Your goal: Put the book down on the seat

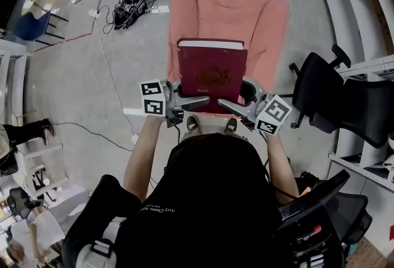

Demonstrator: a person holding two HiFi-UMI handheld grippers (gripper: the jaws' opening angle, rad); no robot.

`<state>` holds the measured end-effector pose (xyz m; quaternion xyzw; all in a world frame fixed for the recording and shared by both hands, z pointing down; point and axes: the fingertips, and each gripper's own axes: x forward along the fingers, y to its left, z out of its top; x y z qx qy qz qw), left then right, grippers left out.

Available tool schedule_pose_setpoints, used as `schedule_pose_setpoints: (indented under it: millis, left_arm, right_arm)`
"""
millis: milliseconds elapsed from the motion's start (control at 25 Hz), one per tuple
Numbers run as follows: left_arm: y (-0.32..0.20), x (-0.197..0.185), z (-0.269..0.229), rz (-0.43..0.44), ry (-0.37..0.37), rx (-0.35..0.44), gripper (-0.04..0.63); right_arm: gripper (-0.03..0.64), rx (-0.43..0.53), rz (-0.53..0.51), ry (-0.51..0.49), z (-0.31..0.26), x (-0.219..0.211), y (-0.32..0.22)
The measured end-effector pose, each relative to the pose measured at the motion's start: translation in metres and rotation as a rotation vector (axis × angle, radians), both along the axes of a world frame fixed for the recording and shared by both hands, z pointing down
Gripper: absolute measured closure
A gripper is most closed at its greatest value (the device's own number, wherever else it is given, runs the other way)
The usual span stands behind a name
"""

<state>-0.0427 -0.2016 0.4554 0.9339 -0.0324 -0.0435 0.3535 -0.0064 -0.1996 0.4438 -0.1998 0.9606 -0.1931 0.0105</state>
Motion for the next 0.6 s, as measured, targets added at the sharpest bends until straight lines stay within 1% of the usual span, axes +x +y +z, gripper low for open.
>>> schedule_pose_setpoints:
  millis: [120,240,280,320,400,440,600]
  left_arm:
    - [0.006,0.002,0.0,0.041,0.023,-0.034,0.362]
    - [0.004,0.004,0.004,0.041,0.034,-0.071,0.362]
    - [0.002,0.004,0.004,0.027,0.026,-0.061,0.361]
    - [0.0,0.004,0.004,0.004,0.015,-0.032,0.36]
    - [-0.003,0.003,0.001,-0.048,0.004,0.047,0.355]
    - [-0.004,0.001,-0.002,-0.066,0.007,0.073,0.353]
    - [-0.004,-0.002,-0.006,-0.07,0.019,0.088,0.343]
  right_arm:
    - [0.295,-0.027,-0.035,-0.034,-0.002,-0.006,0.006]
    - [0.308,-0.076,-0.029,-0.078,0.0,-0.004,0.004]
    - [0.317,-0.093,-0.021,-0.085,0.002,-0.002,0.003]
    - [0.323,-0.108,-0.013,-0.088,0.003,0.0,0.001]
    - [0.332,-0.138,-0.007,-0.105,0.005,0.003,-0.001]
    - [0.334,-0.153,-0.007,-0.128,0.005,0.004,-0.001]
    - [0.336,-0.185,-0.002,-0.216,0.0,0.009,-0.004]
